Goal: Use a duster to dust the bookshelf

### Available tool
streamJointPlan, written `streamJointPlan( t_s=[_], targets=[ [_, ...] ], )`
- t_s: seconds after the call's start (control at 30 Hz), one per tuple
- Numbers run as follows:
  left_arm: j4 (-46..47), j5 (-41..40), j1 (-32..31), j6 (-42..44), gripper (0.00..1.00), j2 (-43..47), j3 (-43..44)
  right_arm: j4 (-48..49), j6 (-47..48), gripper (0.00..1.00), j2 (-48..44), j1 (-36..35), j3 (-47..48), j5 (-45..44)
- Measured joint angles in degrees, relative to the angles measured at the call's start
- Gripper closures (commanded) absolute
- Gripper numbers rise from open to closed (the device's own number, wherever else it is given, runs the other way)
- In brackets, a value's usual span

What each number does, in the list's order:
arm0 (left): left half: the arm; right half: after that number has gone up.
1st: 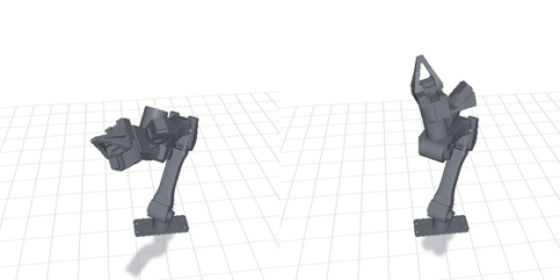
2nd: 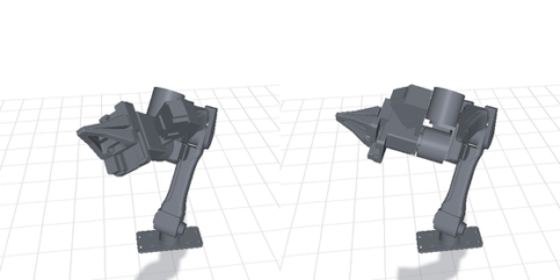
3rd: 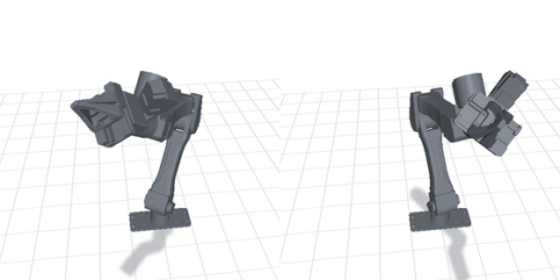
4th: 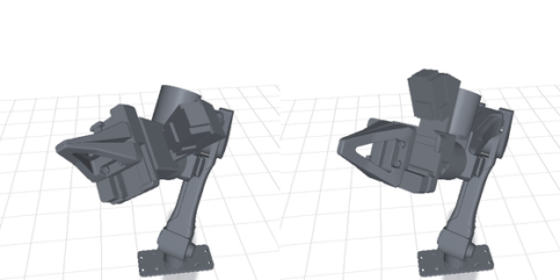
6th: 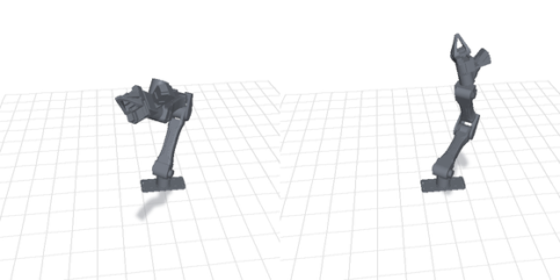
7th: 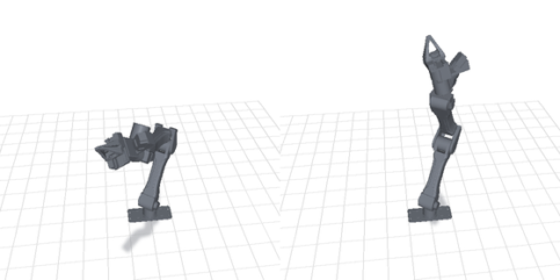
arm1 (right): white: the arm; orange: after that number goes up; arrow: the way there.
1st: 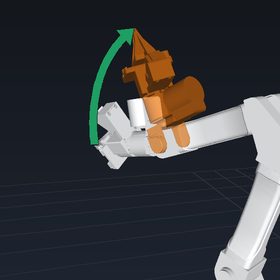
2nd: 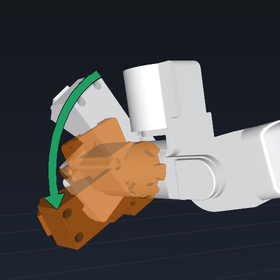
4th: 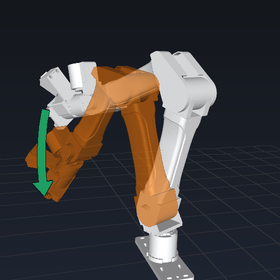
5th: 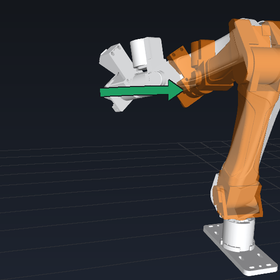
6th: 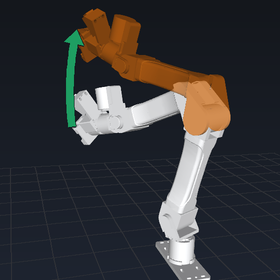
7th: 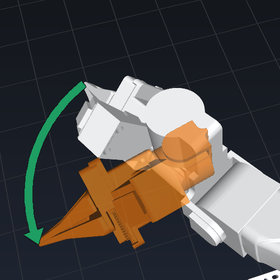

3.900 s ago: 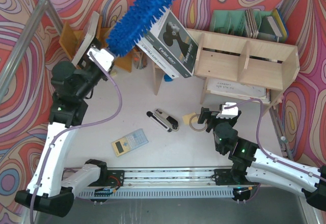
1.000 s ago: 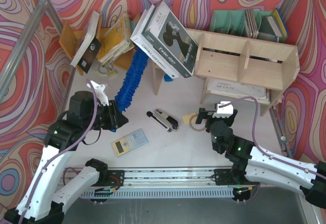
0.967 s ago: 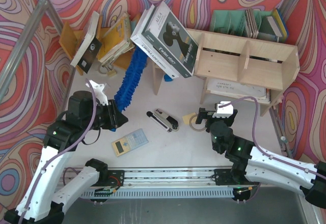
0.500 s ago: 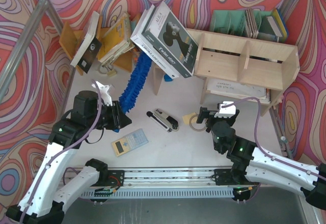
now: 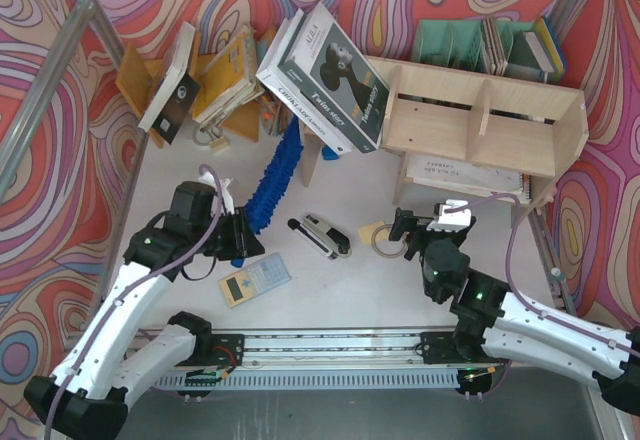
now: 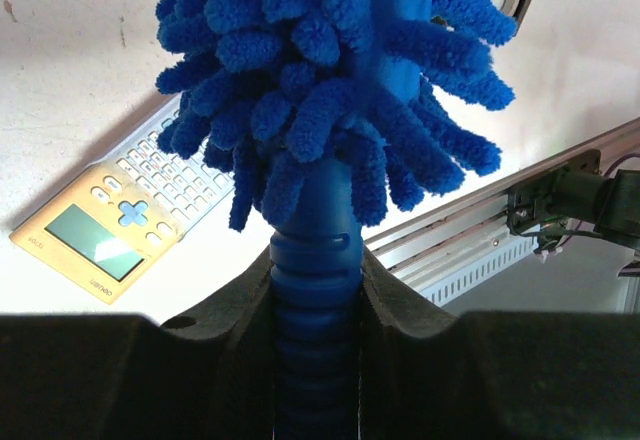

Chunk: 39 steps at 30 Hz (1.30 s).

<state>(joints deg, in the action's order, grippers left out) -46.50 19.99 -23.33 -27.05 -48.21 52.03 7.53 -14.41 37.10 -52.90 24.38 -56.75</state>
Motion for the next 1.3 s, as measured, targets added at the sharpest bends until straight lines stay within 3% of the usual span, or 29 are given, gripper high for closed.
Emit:
streamJointPlan(
  t_s=[0.23, 0.47, 0.63, 0.83, 1.3],
  targets=[
    [0.66, -0.42, 0.0, -0.15, 1.0, -0.63, 0.11, 1.31, -0.17, 0.01, -3.3, 0.0, -0.94, -0.22],
    [0.07, -1.57, 0.0, 0.74, 1.0, -1.05, 7.23, 6.4, 2.34, 0.01, -6.45, 0.04, -4.85, 1.31],
    [0.28, -2.1, 0.0, 1.11, 1.0, -0.09, 9.05, 4.33, 2.64, 0.01, -5.09, 0.04, -2.89, 1.77],
    [3.21, -1.38, -0.04, 0.22, 1.0, -0.39, 6.1, 1.7, 2.75, 0.01, -1.55, 0.04, 0.07, 4.09],
    [6.75, -0.72, -0.04, -2.01, 1.0, -1.25, -2.43, 3.41, 9.94, 0.01, -3.72, 0.04, -0.2, 9.4]
  ],
)
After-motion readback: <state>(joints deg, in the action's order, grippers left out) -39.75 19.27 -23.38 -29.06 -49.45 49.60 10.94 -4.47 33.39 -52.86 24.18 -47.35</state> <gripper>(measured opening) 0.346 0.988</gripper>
